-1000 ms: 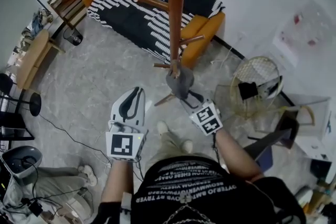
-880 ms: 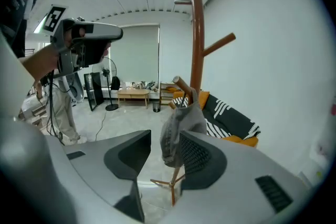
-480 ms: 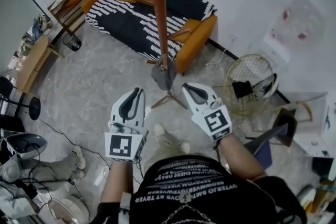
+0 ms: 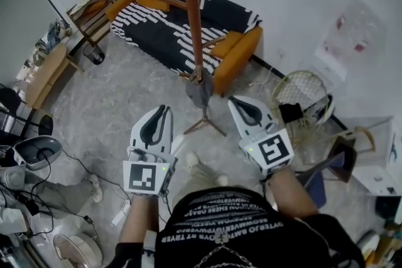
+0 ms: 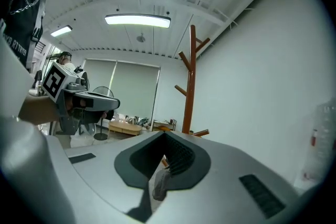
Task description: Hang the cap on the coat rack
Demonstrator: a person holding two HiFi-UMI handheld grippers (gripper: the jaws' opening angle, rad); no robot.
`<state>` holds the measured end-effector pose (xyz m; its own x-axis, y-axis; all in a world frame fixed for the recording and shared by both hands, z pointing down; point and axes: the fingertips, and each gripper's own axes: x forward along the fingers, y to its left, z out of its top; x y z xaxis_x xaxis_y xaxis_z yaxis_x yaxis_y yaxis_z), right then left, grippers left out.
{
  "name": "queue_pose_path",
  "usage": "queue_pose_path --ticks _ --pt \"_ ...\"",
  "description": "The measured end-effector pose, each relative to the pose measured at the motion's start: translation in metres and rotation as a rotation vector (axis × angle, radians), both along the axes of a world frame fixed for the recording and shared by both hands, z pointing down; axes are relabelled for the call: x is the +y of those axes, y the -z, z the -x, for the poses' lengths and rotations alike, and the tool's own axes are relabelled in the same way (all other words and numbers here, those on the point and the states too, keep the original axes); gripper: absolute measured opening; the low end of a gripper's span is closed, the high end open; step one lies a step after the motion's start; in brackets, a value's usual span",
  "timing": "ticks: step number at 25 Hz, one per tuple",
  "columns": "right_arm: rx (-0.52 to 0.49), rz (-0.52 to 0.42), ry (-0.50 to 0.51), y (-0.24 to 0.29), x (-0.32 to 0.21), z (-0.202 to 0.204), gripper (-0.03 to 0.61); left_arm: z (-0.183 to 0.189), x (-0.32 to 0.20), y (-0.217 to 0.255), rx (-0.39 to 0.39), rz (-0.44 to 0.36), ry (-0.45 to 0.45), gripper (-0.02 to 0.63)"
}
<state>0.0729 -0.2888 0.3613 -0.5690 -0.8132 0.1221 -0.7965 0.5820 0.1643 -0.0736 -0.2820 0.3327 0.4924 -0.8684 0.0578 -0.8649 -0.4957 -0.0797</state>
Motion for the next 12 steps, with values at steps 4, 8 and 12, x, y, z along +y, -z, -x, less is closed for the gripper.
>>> queue_pose_path --ticks 4,8,12 --pt "0.000 -0.008 0.007 0.004 0.010 0.000 0.003 0.000 0.013 0.009 -0.003 -0.018 0.006 0.032" --pt "0.003 -0.001 0.023 0.002 0.017 -0.001 0.003 -0.002 0.025 0.010 -0.014 -0.017 0.012 0.032" --pt "-0.004 0.006 0.035 0.001 0.023 0.002 0.003 -0.004 0.034 0.006 -0.035 -0.002 0.012 0.032"
